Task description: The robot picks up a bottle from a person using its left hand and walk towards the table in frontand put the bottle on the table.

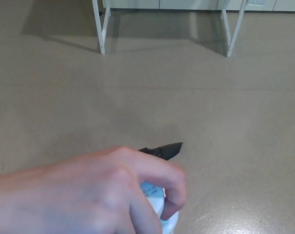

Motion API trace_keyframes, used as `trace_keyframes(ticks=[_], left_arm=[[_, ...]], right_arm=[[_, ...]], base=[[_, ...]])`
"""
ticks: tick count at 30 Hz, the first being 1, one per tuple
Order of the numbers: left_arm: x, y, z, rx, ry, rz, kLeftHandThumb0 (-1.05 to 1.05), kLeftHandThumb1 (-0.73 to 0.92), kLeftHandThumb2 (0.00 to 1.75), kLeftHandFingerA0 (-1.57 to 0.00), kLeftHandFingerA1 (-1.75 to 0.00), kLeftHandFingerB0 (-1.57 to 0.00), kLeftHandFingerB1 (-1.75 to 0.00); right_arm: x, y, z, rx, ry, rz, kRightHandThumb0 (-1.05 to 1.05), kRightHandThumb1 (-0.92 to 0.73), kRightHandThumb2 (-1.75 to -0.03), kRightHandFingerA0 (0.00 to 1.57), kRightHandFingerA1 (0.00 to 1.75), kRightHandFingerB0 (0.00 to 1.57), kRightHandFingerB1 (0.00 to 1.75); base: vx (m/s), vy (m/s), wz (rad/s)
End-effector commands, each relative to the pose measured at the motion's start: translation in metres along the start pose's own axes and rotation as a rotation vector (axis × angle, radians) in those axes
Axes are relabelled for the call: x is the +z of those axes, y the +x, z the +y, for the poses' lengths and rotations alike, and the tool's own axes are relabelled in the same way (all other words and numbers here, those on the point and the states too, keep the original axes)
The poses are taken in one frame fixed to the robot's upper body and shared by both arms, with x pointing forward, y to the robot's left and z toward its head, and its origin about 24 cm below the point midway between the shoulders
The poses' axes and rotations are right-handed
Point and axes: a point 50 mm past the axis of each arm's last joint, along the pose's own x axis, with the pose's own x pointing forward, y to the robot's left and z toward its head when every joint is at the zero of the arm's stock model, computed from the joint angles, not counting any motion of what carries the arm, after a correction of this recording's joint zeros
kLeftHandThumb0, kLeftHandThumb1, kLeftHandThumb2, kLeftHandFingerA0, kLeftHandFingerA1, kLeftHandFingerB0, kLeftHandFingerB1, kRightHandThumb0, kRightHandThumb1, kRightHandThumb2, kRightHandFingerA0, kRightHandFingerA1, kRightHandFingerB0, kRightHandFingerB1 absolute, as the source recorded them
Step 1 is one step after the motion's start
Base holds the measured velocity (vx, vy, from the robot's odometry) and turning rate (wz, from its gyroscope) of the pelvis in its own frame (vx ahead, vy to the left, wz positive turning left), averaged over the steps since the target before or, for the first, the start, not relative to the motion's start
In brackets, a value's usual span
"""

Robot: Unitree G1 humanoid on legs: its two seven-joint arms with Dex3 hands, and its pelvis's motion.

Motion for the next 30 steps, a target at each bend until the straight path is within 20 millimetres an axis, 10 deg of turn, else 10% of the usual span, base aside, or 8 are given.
trace_keyframes(ticks=[1,4,8,21,23,24,29,30], left_arm=[[-0.013,0.017,-0.009,0.193,-0.018,0.071,-0.14,0.8,0.67,-1.15,-0.93,-0.43,-0.44],[-0.019,0.025,-0.012,0.236,-0.07,0.079,-0.05,0.84,0.65,-1.12,-1.14,-0.67,-0.55],[-0.025,0.036,-0.013,0.303,-0.039,0.074,0.01,0.81,0.81,-0.89,-1.61,-0.8,-1.2],[-0.034,0.034,-0.015,0.312,-0.025,0.076,0.0,0.79,0.76,-1.01,-1.41,-0.82,-1.1],[-0.034,0.032,-0.016,0.308,-0.029,0.074,0.01,0.79,0.77,-1.01,-1.4,-0.82,-1.09],[-0.035,0.031,-0.015,0.31,-0.028,0.072,0.01,0.79,0.77,-1.0,-1.4,-0.81,-1.09],[-0.03,0.028,-0.014,0.327,-0.031,0.08,-0.02,0.8,0.74,-1.03,-1.36,-0.82,-1.06],[-0.029,0.028,-0.013,0.331,-0.038,0.079,-0.05,0.82,0.71,-1.02,-1.36,-0.8,-1.04]], right_arm=[[-0.004,-0.003,-0.005,-0.014,-0.032,0.008,-0.28,-0.5,-0.55,0.67,0.42,0.56,0.4],[-0.003,-0.002,-0.005,-0.01,-0.028,0.004,-0.29,-0.5,-0.55,0.67,0.42,0.55,0.4],[0.008,0.005,-0.01,-0.021,-0.032,-0.018,-0.3,-0.49,-0.55,0.69,0.42,0.58,0.41],[0.014,0.007,-0.011,-0.008,-0.081,-0.038,-0.37,-0.43,-0.77,0.62,0.57,0.5,0.51],[0.012,0.006,-0.011,-0.002,-0.091,-0.034,-0.33,-0.51,-0.56,0.66,0.41,0.61,0.41],[0.012,0.007,-0.01,-0.002,-0.095,-0.03,-0.37,-0.43,-0.78,0.61,0.56,0.5,0.51],[0.005,0.003,-0.008,0.013,-0.094,-0.01,-0.33,-0.52,-0.56,0.65,0.41,0.62,0.41],[0.003,0.002,-0.007,0.016,-0.097,-0.004,-0.39,-0.45,-0.77,0.63,0.56,0.52,0.51]], base=[[0.0,0.0,0.0],[0.0,0.0,0.0],[0.0,0.0,0.0],[0.0,0.0,0.0],[0.0,0.0,0.0],[0.0,0.0,0.0],[0.0,0.0,0.0],[0.0,0.0,0.0]])
